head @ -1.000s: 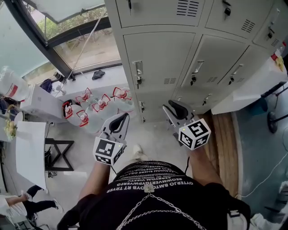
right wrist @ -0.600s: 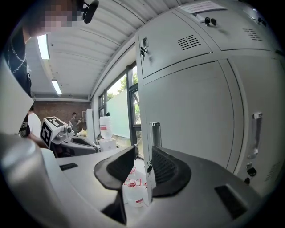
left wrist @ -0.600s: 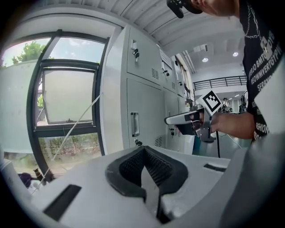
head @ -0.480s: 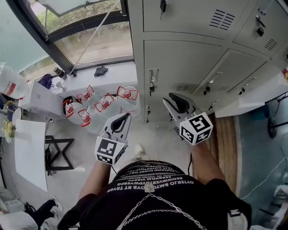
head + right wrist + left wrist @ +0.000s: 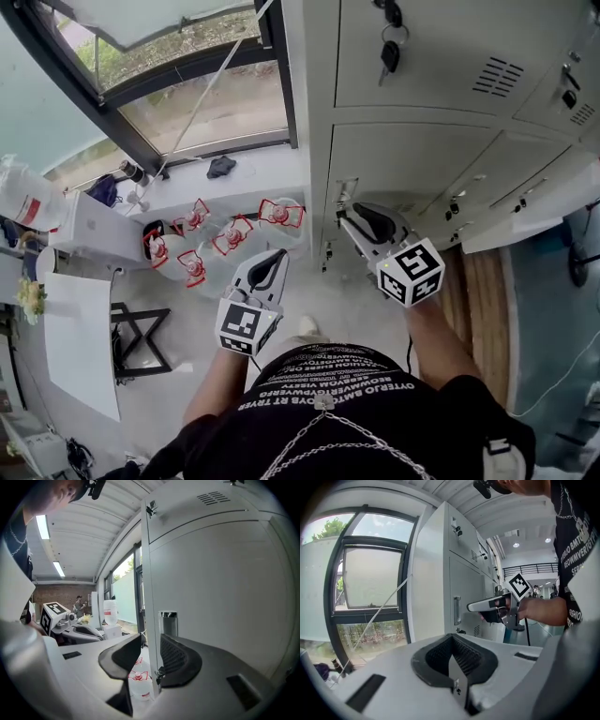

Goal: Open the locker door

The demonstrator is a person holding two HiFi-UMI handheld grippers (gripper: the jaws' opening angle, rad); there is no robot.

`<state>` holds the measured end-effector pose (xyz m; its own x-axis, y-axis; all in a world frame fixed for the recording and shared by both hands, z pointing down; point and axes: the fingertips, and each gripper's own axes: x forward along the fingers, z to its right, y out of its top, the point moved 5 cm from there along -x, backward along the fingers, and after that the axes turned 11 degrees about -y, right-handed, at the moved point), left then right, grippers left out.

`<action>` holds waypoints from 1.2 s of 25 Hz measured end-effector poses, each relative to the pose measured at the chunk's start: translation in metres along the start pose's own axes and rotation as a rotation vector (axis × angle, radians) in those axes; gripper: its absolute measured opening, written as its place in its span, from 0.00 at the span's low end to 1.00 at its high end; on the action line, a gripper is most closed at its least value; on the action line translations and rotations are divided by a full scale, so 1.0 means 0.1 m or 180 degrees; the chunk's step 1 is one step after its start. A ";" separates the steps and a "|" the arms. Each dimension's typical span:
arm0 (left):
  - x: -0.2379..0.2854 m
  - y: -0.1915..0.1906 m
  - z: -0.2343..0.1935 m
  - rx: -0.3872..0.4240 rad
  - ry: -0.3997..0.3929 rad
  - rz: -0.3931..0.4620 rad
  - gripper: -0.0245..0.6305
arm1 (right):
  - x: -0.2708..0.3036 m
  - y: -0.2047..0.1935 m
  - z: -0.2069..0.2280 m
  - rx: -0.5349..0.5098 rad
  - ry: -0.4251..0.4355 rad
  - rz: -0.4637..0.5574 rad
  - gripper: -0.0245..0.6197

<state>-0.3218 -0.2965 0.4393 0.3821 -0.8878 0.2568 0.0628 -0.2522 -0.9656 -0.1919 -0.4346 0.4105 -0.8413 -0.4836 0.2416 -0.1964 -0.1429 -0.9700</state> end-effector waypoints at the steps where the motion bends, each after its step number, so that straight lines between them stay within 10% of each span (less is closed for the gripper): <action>1: -0.02 0.00 -0.06 0.0004 0.0010 0.0001 0.04 | 0.06 0.02 -0.01 0.0001 -0.0008 0.0008 0.23; 17: -0.01 0.02 -0.68 0.0029 0.0002 0.0035 0.04 | 0.52 0.03 -0.04 0.0060 -0.0202 -0.0082 0.31; 30: 0.12 0.07 -0.31 0.0103 -0.0171 0.0032 0.04 | 0.07 -0.08 -0.19 0.0042 -0.0133 -0.0115 0.25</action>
<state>-0.3452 -0.3204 0.4368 0.4318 -0.8680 0.2452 0.0880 -0.2300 -0.9692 -0.2056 -0.4207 0.4198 -0.8119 -0.5136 0.2776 -0.2195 -0.1721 -0.9603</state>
